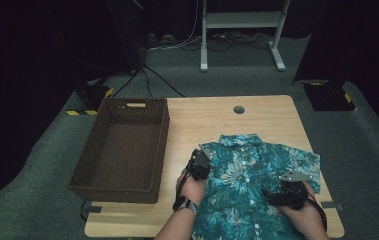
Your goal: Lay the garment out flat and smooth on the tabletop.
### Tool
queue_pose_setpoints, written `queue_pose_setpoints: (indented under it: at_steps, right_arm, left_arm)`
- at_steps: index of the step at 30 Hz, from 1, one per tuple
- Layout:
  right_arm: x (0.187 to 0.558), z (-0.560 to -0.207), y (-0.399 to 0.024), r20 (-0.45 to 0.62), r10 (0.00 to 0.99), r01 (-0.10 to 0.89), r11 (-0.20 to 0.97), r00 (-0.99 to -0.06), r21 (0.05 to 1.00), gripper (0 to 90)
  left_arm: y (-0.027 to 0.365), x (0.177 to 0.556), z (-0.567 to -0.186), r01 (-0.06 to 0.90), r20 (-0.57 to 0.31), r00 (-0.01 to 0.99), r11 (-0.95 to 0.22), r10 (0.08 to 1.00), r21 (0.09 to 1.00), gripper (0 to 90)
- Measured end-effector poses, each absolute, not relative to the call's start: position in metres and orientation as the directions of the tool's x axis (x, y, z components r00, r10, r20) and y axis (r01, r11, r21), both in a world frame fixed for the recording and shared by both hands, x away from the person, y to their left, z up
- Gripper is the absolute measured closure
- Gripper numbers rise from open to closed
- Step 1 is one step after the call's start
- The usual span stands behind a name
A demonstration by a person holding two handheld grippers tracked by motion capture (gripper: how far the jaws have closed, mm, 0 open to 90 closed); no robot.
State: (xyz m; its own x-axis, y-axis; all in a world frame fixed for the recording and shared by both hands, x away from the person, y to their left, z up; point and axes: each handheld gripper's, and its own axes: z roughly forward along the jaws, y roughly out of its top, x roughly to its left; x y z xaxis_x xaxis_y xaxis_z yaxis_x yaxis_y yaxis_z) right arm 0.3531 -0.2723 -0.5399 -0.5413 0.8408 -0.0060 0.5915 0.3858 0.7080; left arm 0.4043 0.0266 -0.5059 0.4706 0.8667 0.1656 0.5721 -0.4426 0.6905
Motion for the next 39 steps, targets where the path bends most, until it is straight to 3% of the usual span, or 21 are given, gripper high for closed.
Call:
queue_pose_setpoints:
  at_steps: [6,18,21,29,39]
  right_arm:
    - [0.353,-0.54,-0.273,-0.006,0.838,0.589,0.39,-0.546,0.708,9.3]
    - [0.353,-0.54,-0.273,-0.007,0.836,0.586,0.391,-0.549,0.71,9.6]
    - [0.353,-0.54,-0.273,-0.007,0.836,0.586,0.391,-0.549,0.71,9.6]
    - [0.353,-0.54,-0.273,-0.007,0.835,0.585,0.391,-0.55,0.711,9.6]
    - [0.353,-0.54,-0.273,-0.006,0.836,0.585,0.389,-0.548,0.712,9.8]
  left_arm:
    - [0.008,0.407,-0.515,0.562,0.181,0.504,-0.48,0.845,0.674,88.2]
    - [-0.023,0.373,-0.501,0.434,0.148,0.631,-0.504,0.762,0.746,72.3]
    - [-0.006,0.363,-0.489,0.406,0.143,0.621,-0.473,0.77,0.782,70.4]
    - [0.07,0.361,-0.486,0.483,0.116,0.49,-0.38,0.864,0.789,71.9]
    - [0.095,0.347,-0.508,0.55,0.083,0.445,-0.346,0.892,0.76,66.5]
